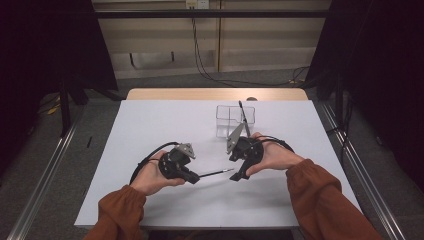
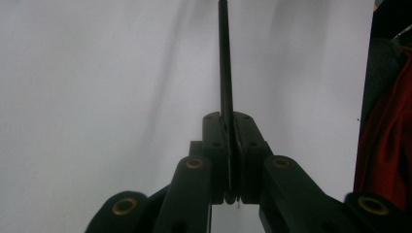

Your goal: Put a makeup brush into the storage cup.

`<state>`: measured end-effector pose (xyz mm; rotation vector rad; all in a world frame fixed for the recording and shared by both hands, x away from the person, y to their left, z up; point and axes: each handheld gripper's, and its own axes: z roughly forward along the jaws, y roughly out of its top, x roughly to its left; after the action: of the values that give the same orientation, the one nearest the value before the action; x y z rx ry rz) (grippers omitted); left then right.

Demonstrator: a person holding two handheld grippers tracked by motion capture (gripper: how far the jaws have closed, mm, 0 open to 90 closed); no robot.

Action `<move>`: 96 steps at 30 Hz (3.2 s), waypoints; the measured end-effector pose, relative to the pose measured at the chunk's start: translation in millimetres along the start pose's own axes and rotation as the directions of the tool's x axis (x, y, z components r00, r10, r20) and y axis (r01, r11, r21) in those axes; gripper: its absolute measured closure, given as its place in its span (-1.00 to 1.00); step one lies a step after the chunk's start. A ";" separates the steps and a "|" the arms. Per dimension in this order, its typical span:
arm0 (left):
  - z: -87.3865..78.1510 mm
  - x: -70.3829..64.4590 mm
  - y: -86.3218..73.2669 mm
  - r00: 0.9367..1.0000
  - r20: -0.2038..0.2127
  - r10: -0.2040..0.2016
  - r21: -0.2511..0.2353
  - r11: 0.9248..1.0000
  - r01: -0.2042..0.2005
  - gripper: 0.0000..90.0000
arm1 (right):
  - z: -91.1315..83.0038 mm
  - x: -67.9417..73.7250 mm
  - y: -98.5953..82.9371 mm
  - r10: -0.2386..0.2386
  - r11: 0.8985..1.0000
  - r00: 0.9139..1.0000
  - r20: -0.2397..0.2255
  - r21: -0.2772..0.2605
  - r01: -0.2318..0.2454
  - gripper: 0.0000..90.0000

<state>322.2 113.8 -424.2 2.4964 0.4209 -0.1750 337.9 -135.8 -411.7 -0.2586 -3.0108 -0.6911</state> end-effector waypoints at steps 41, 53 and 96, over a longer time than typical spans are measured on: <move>-14.0 5.6 -55.0 0.994 -0.017 -0.107 -0.240 0.966 0.100 0.90 | -5.8 19.2 -88.7 0.317 0.909 0.948 0.031 -0.296 -0.295 -0.90; -15.4 -1.2 -56.8 0.995 -0.015 -0.095 -0.317 0.945 0.085 0.90 | -3.0 27.7 -90.9 0.349 0.842 0.937 0.003 -0.440 -0.313 -0.93; -2.4 -14.6 -48.7 0.998 -0.036 -0.047 -0.646 0.763 0.013 0.89 | 11.1 36.3 -77.9 0.360 0.632 0.930 0.071 -0.752 -0.187 -0.96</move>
<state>292.1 149.1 -445.3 1.8064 0.4493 0.0265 288.8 -194.5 -452.3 -0.8481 -2.5628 -1.9192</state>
